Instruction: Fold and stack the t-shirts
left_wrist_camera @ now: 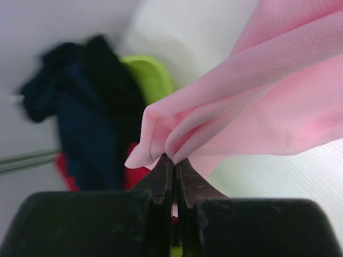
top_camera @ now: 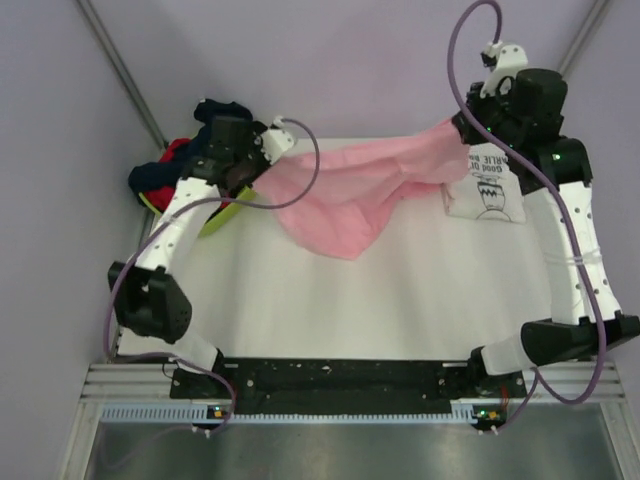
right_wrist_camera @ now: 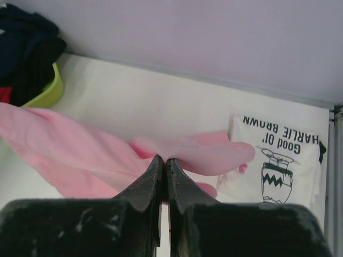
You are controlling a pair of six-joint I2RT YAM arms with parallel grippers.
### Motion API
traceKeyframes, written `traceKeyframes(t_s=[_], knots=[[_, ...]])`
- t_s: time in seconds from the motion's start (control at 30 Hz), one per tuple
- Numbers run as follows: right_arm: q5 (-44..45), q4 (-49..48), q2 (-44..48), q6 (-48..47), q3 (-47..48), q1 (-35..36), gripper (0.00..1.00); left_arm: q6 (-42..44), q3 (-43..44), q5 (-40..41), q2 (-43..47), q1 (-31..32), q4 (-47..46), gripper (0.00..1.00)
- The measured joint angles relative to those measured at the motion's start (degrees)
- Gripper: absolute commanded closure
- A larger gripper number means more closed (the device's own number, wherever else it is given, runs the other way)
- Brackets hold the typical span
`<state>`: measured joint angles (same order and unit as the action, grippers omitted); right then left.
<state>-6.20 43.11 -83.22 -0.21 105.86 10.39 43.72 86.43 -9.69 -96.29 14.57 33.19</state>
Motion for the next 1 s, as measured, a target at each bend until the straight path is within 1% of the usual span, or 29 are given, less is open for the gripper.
traceKeyframes(t_s=[0.07,0.17,0.27,0.37,0.47,0.57,0.63,0.7,0.77,0.87,0.97,1.0], knots=[[0.2,-0.3,1.7,1.3,2.7,0.0,1.00,-1.6,3.9,4.1,6.1,-0.2,-0.4,1.00],[0.3,1.1,7.3,2.8,2.4,0.0,1.00,-2.7,6.3,8.2,16.8,-0.3,0.4,1.00],[0.2,2.4,14.9,4.0,0.3,0.0,1.00,-3.8,10.6,10.8,24.2,-0.2,6.0,1.00],[-1.1,3.4,23.9,5.6,-1.7,0.0,1.00,-5.1,17.2,12.1,27.0,0.1,12.8,1.00],[-3.4,3.2,29.6,6.8,-1.8,0.1,1.00,-6.1,22.3,11.6,27.4,0.5,19.1,1.00],[-5.5,2.8,30.3,6.9,-0.5,0.1,1.00,-6.5,23.4,11.2,26.6,0.7,21.8,1.00],[-6.0,2.8,27.4,6.8,0.4,0.1,1.00,-6.3,22.8,11.5,25.4,0.6,21.5,1.00],[-5.9,2.8,21.8,6.4,2.5,0.1,1.00,-5.6,20.5,11.9,23.6,0.4,19.2,1.00],[-5.0,2.9,13.0,5.7,7.2,0.1,1.00,-4.7,18.6,12.5,20.8,0.2,16.4,1.00],[-3.0,2.9,-2.1,3.4,18.0,0.0,1.00,-4.1,18.5,14.7,12.9,0.1,9.9,1.00],[0.7,3.0,-15.8,-0.8,28.3,-0.1,1.00,-3.7,21.8,18.9,3.6,0.1,2.9,1.00],[1.3,3.0,-18.3,-1.8,30.4,-0.2,1.00,-3.7,23.4,20.0,1.4,0.1,1.5,1.00]])
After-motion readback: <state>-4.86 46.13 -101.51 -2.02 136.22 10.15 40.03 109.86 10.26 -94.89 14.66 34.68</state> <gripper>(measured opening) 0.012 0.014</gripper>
